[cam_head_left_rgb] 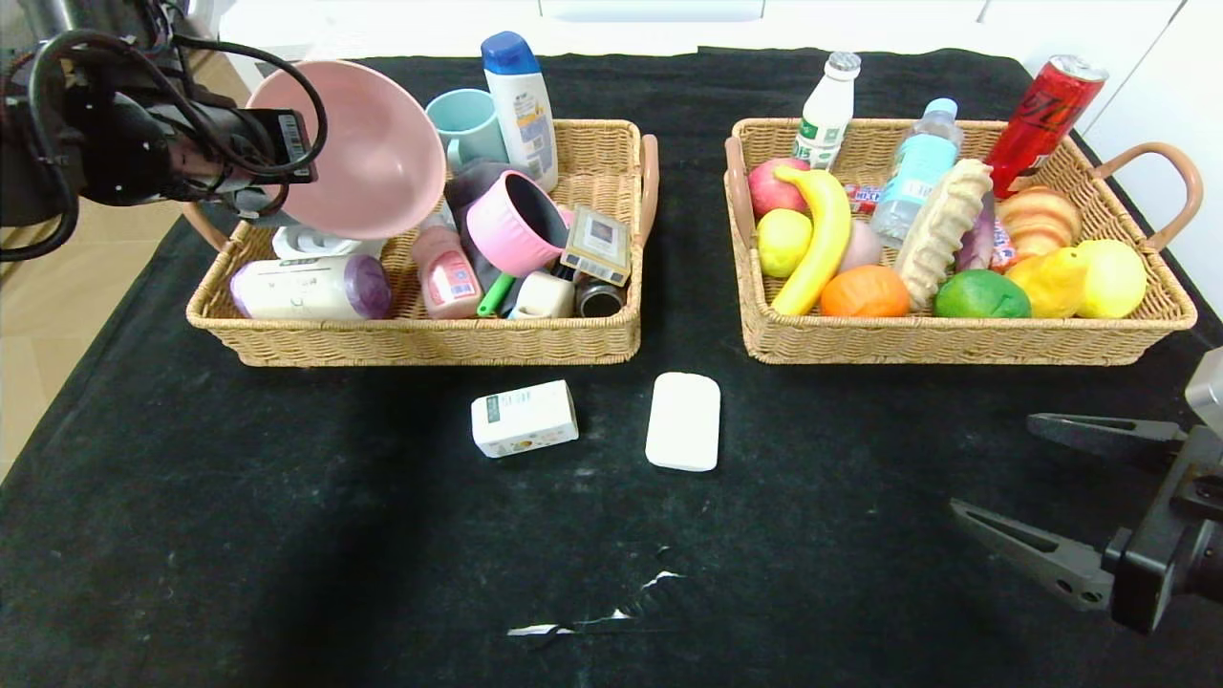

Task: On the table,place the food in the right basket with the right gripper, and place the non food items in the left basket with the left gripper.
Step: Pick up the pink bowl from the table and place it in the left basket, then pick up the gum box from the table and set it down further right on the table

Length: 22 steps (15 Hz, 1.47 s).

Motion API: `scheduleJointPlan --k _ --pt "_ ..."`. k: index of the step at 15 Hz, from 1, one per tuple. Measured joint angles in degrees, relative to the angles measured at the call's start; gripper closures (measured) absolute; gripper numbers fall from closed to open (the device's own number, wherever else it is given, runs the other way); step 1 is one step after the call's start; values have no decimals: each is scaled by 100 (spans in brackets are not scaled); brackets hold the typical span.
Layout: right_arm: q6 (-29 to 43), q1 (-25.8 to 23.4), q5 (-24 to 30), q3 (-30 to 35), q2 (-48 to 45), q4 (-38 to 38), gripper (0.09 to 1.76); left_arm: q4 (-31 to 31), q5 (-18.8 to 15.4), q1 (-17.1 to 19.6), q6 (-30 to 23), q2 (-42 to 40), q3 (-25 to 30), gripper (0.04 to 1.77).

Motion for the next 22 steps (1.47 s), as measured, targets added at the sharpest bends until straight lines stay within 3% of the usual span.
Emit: scheduleJointPlan --k 4,8,11,18,22 --pt "0 0 2 22 0 0 14 5 16 0 -20 69 -11 163" --pt "0 9 2 33 0 0 14 2 68 -2 -20 69 52 101" --pt "-10 9 2 26 -1 -2 14 5 93 -2 -22 59 144 72" --pt "-16 11 0 37 -28 0 14 91 143 -83 5 -216 412 36" --pt "-18 22 0 59 -33 -2 14 96 137 -265 44 -739 1087 26"
